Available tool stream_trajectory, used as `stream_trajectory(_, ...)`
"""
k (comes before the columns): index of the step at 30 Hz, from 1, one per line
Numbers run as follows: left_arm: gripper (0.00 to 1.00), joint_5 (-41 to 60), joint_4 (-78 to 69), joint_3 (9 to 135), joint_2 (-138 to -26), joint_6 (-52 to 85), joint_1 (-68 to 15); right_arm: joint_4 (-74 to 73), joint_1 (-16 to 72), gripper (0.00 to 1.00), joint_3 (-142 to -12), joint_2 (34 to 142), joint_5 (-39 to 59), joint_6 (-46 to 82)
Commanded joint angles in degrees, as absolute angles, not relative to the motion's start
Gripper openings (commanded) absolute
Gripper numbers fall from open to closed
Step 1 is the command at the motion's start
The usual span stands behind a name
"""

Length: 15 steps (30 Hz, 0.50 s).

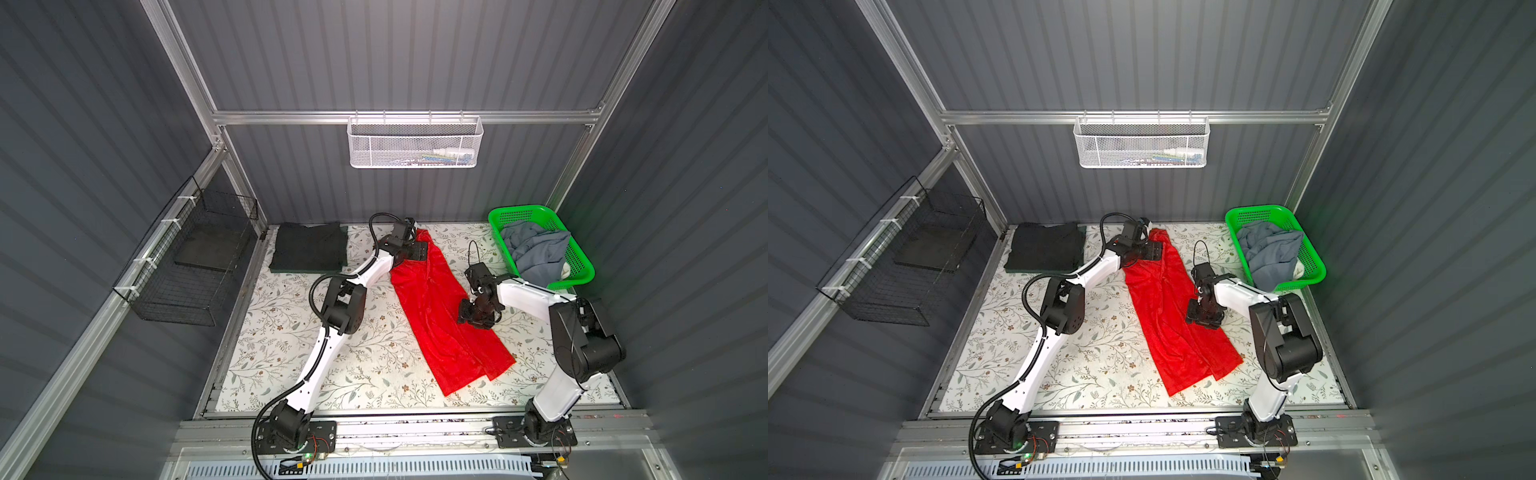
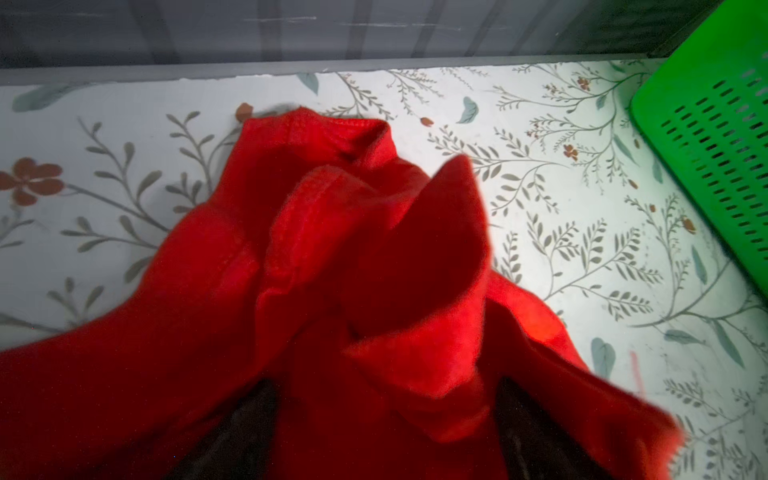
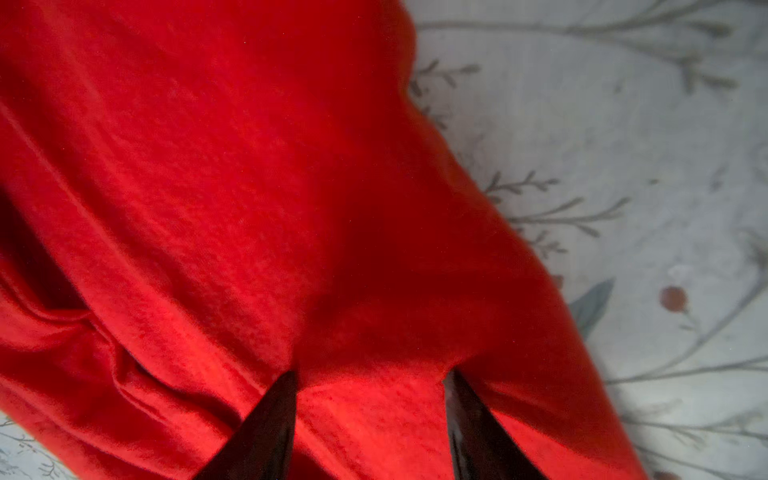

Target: Fold and stack the t-shirts

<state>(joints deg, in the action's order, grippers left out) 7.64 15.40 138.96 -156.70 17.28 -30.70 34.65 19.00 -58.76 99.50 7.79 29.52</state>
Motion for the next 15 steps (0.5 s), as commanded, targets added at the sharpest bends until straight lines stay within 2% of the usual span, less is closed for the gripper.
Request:
stream_trajectory(1, 0.83, 11.49, 15.03, 141.65, -159.43, 20.15, -31.67, 32.03, 19.42, 0.57, -55.27, 101.36, 12.85, 30.73)
stream_trajectory(10, 0.91, 1.45, 18.55, 144.38, -156.93, 5.63, -37.06, 29.79, 19.43, 0.55, -53.25, 100.84, 14.15, 31.89)
stream_trajectory(15, 0.93, -3.99, 21.34, 143.87, -156.24, 3.36, -37.62, 28.78, 19.41, 0.54, -52.32, 100.28, 14.4, 32.62)
